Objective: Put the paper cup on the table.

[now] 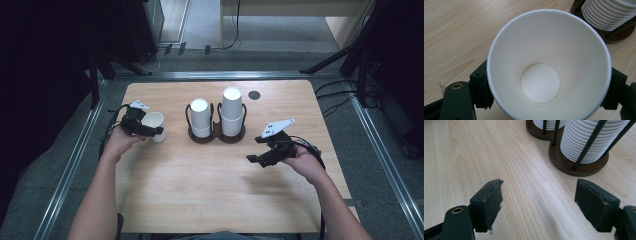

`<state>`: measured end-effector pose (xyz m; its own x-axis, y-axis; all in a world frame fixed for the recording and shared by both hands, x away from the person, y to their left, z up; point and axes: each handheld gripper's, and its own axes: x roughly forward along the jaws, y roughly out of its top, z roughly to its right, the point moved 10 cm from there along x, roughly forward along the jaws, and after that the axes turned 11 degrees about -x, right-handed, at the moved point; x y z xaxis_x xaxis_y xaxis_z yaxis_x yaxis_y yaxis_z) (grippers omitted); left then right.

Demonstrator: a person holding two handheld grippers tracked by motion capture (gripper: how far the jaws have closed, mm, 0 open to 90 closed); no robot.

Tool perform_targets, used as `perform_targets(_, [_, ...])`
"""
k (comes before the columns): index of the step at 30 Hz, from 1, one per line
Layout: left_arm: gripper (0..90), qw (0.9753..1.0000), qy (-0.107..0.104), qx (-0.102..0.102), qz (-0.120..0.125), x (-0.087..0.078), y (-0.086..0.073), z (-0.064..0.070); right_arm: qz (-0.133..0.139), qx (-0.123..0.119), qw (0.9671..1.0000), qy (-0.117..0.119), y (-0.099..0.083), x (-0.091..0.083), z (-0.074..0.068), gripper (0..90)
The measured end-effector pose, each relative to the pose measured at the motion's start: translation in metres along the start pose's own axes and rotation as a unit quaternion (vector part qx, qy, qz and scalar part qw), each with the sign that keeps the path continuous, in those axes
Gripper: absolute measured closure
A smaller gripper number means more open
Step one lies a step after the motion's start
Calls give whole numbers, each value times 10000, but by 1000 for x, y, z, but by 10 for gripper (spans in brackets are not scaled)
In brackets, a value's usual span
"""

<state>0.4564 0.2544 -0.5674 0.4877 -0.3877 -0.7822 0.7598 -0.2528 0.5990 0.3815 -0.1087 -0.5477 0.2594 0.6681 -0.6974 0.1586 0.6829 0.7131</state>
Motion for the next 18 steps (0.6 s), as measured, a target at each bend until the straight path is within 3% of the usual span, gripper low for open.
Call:
perform_targets(7, [155, 10000, -74, 18, -49, 1, -2, 3, -14, -16, 10000, 3, 0, 0, 0, 222])
perform_targets(12, [125, 9999, -149, -20, 49, -3, 1, 4, -40, -26, 10000, 8, -1, 1, -1, 222])
perform_targets(14, [125, 9997, -237, -84, 39, -4, 1, 6, -42, -27, 10000, 10, -1, 1, -1, 222])
perform_targets(18, [111, 9997, -213, -147, 39, -6, 2, 4, -64, -62, 10000, 11, -2, 0, -1, 221])
